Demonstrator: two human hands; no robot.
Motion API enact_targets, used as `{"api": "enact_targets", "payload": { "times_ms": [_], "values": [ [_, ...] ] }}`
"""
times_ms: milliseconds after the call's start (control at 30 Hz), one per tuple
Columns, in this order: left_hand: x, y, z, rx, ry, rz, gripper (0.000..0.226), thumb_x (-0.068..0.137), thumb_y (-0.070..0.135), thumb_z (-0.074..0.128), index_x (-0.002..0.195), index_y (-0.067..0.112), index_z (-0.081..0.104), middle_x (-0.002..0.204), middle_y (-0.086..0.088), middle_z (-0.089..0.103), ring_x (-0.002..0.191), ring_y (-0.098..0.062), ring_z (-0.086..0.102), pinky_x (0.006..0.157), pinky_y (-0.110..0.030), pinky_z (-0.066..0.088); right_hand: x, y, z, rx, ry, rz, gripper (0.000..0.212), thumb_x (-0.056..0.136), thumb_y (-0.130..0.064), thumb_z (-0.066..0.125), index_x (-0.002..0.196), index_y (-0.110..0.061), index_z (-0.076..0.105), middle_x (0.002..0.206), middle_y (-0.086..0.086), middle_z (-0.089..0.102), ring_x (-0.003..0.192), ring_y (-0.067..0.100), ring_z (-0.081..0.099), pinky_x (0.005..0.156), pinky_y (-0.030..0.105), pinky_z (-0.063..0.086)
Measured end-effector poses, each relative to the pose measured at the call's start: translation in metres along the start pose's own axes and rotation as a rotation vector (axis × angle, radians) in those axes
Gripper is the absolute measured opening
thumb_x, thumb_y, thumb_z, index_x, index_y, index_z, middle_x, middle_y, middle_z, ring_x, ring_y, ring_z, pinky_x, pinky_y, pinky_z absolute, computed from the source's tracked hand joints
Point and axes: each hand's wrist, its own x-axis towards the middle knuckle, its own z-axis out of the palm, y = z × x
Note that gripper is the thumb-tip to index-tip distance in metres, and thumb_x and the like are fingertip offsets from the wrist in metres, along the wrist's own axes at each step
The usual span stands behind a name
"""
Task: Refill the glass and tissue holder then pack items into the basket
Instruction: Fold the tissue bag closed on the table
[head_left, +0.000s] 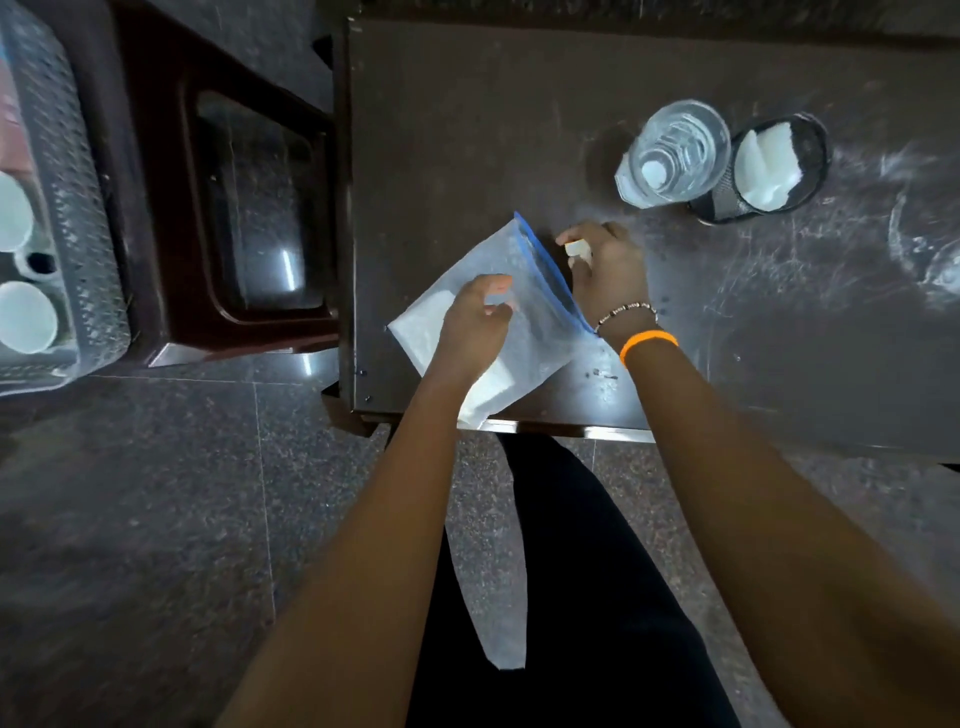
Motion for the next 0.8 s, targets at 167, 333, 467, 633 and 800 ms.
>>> {"api": "enact_targets", "payload": {
  "times_ms": [167,333,467,633,800],
  "values": [
    [-0.016,-0.010,-0.059,-0.309,0.243,-0.022,0.029,0.089,0.000,0.046,0.111,0.012,0.061,0.108,-0.001,0.061,0.096,-0.011,0.055,0.082,-0.022,0.043,-0.028,-0.083,0.015,0.193,-0.130,-0.102,0.032,0.083,-0.003,0.050,0.113,-0.010,0.054,0.100,0.005,0.064,0.079,0.018,0.056,0.073,0.019,0.046],
    [-0.046,-0.026,-0.150,-0.569,0.510,0.050,0.025,0.092,0.002,0.046,0.095,0.023,0.060,0.092,0.008,0.060,0.084,-0.008,0.060,0.084,-0.025,0.048,-0.046,-0.184,0.056,0.408,-0.274,-0.114,0.019,0.080,-0.012,0.064,0.093,-0.021,0.052,0.081,-0.004,0.061,0.071,0.014,0.058,0.071,0.019,0.047],
    [-0.062,-0.037,-0.219,-0.663,0.636,0.063,0.023,0.092,0.005,0.047,0.093,0.024,0.060,0.089,0.007,0.060,0.080,-0.005,0.059,0.078,-0.019,0.049,-0.048,-0.259,0.089,0.537,-0.374,-0.119,0.026,0.082,-0.009,0.062,0.078,-0.031,0.049,0.069,0.000,0.060,0.058,0.015,0.056,0.068,0.034,0.052],
    [-0.065,-0.054,-0.295,-0.734,0.665,0.062,0.021,0.090,0.007,0.051,0.086,0.025,0.062,0.092,0.003,0.063,0.079,-0.006,0.058,0.074,-0.016,0.049,-0.043,-0.352,0.138,0.594,-0.467,-0.124,0.025,0.086,-0.002,0.054,0.077,-0.025,0.052,0.074,0.008,0.057,0.066,0.013,0.054,0.059,0.019,0.056],
    [-0.050,-0.063,-0.340,-0.754,0.626,0.020,0.016,0.089,0.006,0.052,0.089,0.019,0.061,0.092,-0.003,0.062,0.080,-0.010,0.057,0.081,-0.025,0.046,-0.019,-0.413,0.176,0.440,-0.327,-0.187,0.021,0.074,-0.010,0.061,0.087,-0.027,0.066,0.083,0.008,0.063,0.077,0.020,0.058,0.080,0.047,0.057]
  ]
}}
